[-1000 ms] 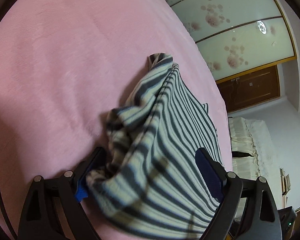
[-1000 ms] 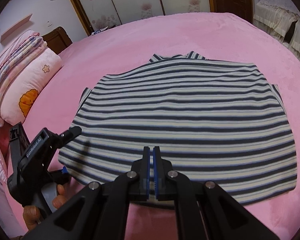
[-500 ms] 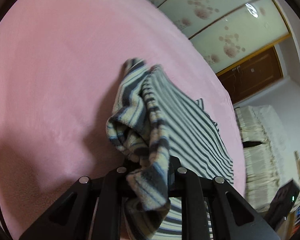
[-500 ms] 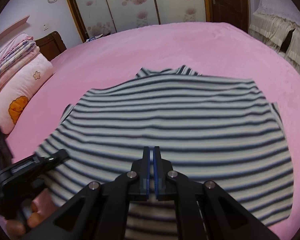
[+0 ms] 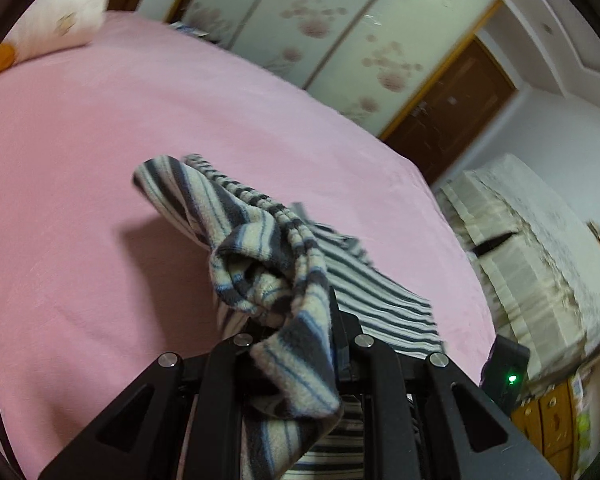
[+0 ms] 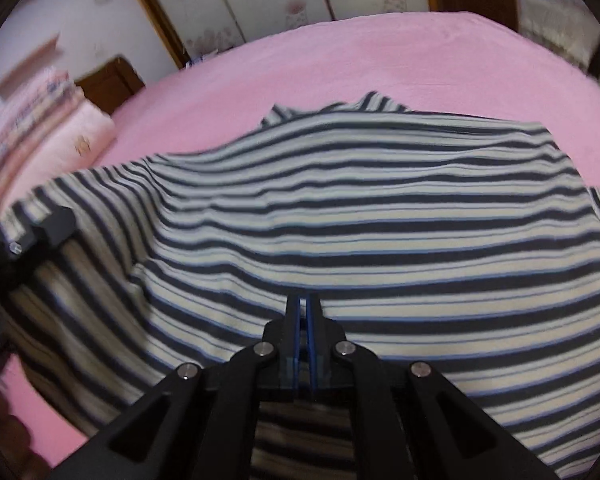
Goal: Fold small clothes
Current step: 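Grasp the shirt side with the left tool and fold it over the body, then grasp the other shirt side with the right tool and fold it inward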
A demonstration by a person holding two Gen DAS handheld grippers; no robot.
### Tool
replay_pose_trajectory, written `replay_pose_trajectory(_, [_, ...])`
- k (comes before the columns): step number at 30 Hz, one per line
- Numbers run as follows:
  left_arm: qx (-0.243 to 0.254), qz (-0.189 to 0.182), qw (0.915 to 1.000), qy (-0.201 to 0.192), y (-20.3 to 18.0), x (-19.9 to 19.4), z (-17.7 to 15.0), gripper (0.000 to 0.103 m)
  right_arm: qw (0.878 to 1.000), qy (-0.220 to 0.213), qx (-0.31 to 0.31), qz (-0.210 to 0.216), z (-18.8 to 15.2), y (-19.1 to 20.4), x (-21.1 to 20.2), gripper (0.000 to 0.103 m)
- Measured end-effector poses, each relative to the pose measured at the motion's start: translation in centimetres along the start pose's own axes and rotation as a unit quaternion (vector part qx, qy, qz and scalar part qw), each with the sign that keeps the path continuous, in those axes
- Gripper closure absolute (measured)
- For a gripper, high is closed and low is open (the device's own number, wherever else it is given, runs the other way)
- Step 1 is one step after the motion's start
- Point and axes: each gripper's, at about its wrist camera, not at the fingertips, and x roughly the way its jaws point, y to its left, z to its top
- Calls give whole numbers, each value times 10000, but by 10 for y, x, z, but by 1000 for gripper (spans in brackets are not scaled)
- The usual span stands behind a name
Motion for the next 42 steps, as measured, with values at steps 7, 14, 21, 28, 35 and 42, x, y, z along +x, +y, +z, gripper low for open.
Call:
replay_pose_trajectory(7, [1095,-553,9922,200,-103,22,-26,89,9961,-445,759,-3,1,-81,-75,100])
replay_pose_trajectory(14, [2887,-718,9452,1344,-191,72,-112,87,9863,-555,1483,-453,-30,-164,-128,100])
replay_pose_trajectory(21, [4270,-458,8918,1423,-226,65,-177,57,9805,-272,1859,-570,-62,-198,-140,100])
replay_pose_trajectory(28, [3734,-919,9122,1415,-212,20,-167,41,9835,-252,1706,-539,-68,-194,-152,100])
replay_pose_trajectory(35, [2853,-164,9475,1433,-143,-19,-134,41,9888,-326,1427,-279,-53,-168,-167,94])
replay_pose_trajectory(42, [1402,464,9704,1913,-54,-13,-107,41,9968,-241,767,53,-49,-126,-175,67])
